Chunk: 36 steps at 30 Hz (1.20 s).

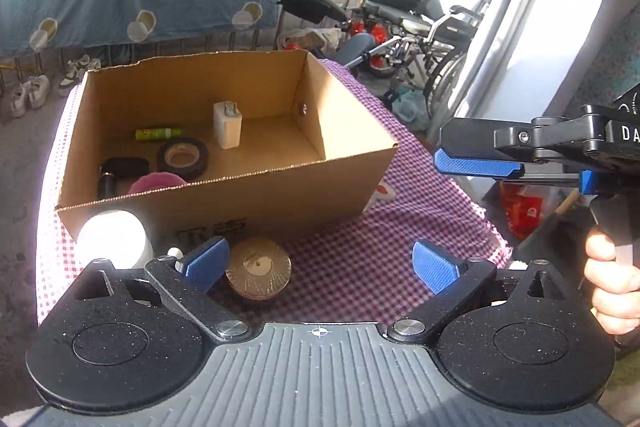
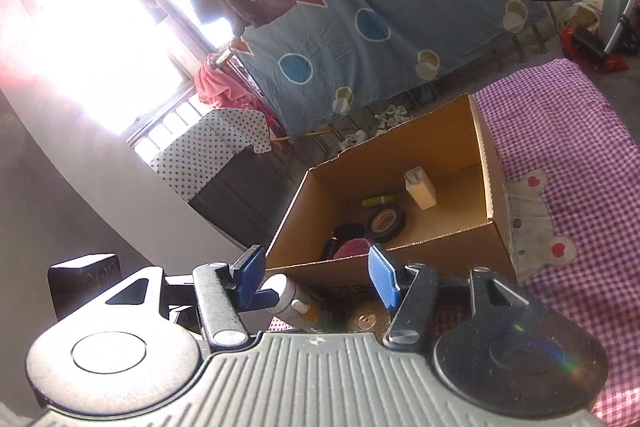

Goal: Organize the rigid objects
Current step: 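Move the right gripper to the rose-gold textured jar, then close the right gripper around the rose-gold jar's lid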

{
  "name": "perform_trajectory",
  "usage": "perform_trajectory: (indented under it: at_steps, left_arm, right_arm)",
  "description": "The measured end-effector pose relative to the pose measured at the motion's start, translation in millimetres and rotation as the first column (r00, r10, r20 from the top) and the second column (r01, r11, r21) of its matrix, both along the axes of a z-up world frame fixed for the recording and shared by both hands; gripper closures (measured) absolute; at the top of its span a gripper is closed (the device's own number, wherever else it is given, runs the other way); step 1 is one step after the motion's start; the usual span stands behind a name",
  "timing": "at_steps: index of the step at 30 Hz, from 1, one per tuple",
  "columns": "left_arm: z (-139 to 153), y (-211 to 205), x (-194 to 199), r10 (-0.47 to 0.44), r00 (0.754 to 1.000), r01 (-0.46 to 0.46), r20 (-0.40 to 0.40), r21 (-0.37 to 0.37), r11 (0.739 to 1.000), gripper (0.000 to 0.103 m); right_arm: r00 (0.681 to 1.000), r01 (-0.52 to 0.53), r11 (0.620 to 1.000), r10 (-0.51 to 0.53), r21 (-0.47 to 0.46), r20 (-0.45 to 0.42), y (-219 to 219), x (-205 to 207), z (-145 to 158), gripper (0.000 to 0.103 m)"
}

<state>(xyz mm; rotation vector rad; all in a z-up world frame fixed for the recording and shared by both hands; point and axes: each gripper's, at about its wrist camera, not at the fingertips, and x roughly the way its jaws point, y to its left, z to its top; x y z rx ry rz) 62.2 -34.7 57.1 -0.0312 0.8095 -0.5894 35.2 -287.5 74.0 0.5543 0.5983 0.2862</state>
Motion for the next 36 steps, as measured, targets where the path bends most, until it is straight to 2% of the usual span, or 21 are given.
perform_trajectory:
  at_steps: [1,6,8,13,17,22,26,30,36]
  left_arm:
    - [-10.6,-1.6,-3.4,0.0,1.0,0.0,-0.007,0.011,1.0,0.004]
    - [-59.9,-14.2,-8.2,-0.013,1.0,0.014,-0.027,0.022,1.0,0.004]
    - [-74.6,-19.8,-6.0,-0.003,1.0,0.005,-0.031,0.052,0.999,0.005]
    - [-93.8,-27.9,3.0,0.031,0.999,-0.032,0.018,0.116,0.993,0.007]
    - [-98.7,-31.4,9.9,0.038,0.998,-0.045,0.051,0.147,0.988,0.008]
    - [-97.5,-33.6,19.3,0.045,0.998,-0.05,0.048,0.113,0.992,0.009]
    - [-97.7,-35.9,16.3,0.038,0.997,-0.047,0.067,0.138,0.989,0.009]
    - [-93.8,-41.6,8.8,0.004,0.998,-0.013,0.068,0.137,0.991,0.009]
    - [-93.3,-62.2,-4.1,-0.078,0.994,0.067,0.074,0.136,0.988,0.009]
  right_arm:
    - [0.999,0.018,1.0,-0.018,-0.004,-0.045,3.4,3.7,-15.7,0.043]
    - [0.987,0.019,0.999,-0.013,0.037,-0.158,17.1,24.0,-70.1,0.043]
    - [0.98,0.024,0.999,-0.015,0.044,-0.197,19.8,37.1,-84.5,0.044]
    - [0.967,0.013,0.999,-0.004,0.034,-0.256,25.1,67.2,-108.2,0.053]
    - [0.96,-0.005,1.0,0.014,0.03,-0.281,26.6,81.1,-116.6,0.055]
    - [0.954,-0.05,0.998,0.056,0.025,-0.296,32.2,92.0,-119.1,0.055]
    - [0.951,-0.073,0.997,0.069,-0.004,-0.301,35.4,91.6,-114.9,0.055]
    - [0.951,-0.076,0.997,0.065,-0.024,-0.302,34.8,84.0,-111.2,0.054]
    - [0.951,-0.017,1.0,0.01,-0.018,-0.308,14.4,54.9,-109.1,0.054]
